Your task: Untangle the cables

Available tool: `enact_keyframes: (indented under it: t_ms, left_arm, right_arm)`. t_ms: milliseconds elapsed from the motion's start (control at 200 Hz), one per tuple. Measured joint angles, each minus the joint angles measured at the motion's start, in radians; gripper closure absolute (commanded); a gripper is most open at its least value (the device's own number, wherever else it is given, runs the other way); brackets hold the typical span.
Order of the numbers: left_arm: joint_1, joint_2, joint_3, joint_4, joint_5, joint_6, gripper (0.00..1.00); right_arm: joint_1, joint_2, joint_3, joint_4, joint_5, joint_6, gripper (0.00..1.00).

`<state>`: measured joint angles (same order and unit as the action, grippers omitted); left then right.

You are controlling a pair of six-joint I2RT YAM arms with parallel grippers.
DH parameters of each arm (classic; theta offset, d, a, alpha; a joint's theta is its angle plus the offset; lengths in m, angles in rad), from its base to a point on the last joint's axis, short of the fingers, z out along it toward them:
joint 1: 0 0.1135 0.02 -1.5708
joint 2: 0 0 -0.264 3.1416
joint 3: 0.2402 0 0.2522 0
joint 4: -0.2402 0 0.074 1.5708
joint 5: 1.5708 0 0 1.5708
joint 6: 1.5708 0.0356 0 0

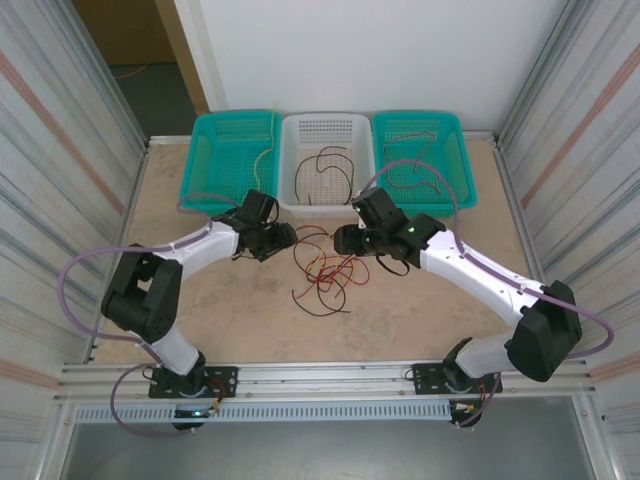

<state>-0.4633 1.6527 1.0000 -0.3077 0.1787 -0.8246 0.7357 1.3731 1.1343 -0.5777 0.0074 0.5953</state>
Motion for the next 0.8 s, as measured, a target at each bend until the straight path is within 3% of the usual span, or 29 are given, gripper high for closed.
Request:
enact_keyframes:
  t_ms: [120, 281, 411, 641, 797]
  left_arm:
    - [0.009, 0.034, 0.011, 0.017, 0.009, -0.008, 0.56]
    - [0.013, 0.038, 0.014, 0.021, 0.012, -0.005, 0.84]
    - [0.013, 0.024, 0.016, 0.013, 0.011, 0.014, 1.00]
    - [-0.006, -0.083, 0.053, -0.039, 0.003, 0.081, 1.00]
    - [-0.089, -0.171, 0.135, -0.087, -0.014, 0.175, 1.00]
  right_arm:
    - [0.000, -0.003, 0.000, 0.000, 0.000, 0.000, 0.46]
    - [-0.001, -0.013, 0.000, 0.000, 0.001, 0.000, 0.46]
    - [-0.001, -0.016, 0.001, 0.000, 0.001, 0.000, 0.46]
    - [-0.001, -0.020, 0.023, -0.008, 0.011, 0.000, 0.46]
    - [-0.001, -0.063, 0.034, -0.030, 0.027, 0.000, 0.45]
